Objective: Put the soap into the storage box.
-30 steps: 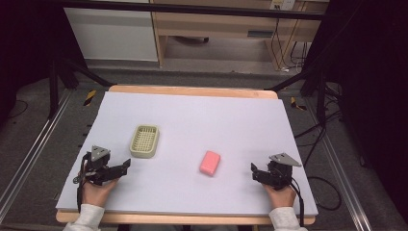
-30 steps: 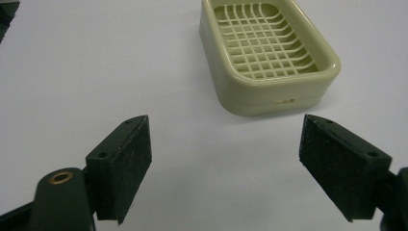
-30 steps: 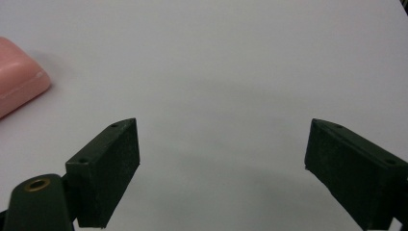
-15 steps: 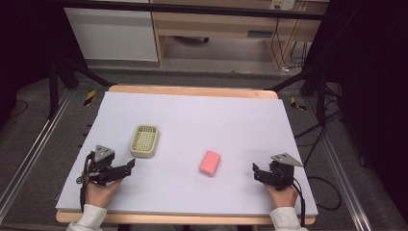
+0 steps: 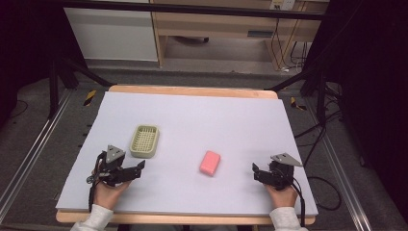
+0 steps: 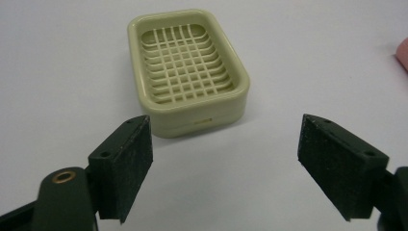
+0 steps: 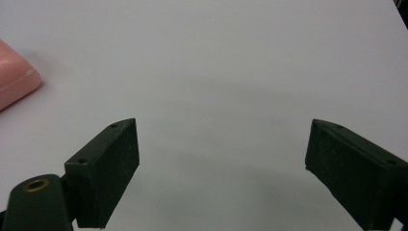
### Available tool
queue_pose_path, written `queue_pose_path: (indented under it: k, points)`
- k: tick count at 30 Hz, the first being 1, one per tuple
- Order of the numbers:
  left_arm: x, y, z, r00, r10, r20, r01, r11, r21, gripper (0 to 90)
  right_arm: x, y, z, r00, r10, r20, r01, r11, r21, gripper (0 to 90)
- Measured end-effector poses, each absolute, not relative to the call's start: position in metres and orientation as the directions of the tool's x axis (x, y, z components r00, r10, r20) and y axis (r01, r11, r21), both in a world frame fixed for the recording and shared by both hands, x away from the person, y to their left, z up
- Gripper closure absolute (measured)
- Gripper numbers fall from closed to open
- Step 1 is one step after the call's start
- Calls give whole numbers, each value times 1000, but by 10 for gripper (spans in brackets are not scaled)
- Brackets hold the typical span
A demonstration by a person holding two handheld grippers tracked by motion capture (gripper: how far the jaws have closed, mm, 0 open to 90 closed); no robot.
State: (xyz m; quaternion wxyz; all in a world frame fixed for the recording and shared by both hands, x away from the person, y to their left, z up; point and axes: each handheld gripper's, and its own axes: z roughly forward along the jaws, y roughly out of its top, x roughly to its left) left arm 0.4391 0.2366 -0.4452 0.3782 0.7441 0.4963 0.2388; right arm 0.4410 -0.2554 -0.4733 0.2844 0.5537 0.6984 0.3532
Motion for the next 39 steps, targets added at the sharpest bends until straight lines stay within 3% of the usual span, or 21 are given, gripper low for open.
queue_pose_path:
  k: [39]
  points:
    - [447, 189, -421, 482, 876, -25, 512, -259, 819, 183, 441, -257, -473, -213, 977, -4, 573, 128, 810, 115]
